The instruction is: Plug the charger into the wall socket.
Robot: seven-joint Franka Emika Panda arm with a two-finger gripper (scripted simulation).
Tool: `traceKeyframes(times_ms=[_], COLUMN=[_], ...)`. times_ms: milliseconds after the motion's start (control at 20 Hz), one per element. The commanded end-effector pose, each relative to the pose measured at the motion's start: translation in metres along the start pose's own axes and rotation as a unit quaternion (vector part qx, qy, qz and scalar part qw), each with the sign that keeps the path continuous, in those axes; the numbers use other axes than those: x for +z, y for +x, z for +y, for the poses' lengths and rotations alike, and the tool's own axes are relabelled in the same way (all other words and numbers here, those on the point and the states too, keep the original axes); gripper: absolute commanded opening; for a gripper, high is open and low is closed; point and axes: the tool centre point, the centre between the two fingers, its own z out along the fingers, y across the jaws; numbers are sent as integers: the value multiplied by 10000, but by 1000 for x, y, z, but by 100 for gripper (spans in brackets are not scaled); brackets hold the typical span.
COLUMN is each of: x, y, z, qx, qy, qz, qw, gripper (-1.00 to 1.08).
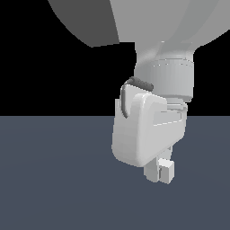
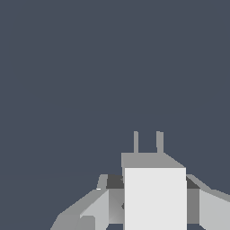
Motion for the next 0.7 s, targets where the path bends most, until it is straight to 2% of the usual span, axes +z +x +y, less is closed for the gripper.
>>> traceKeyframes(times_ms=[0, 650], x=[0, -4], y=[0, 5], z=[0, -1], qx=[0, 285], qy=[1, -7], qz=[-1, 2], qw=[10000, 9996], gripper=[-100, -100])
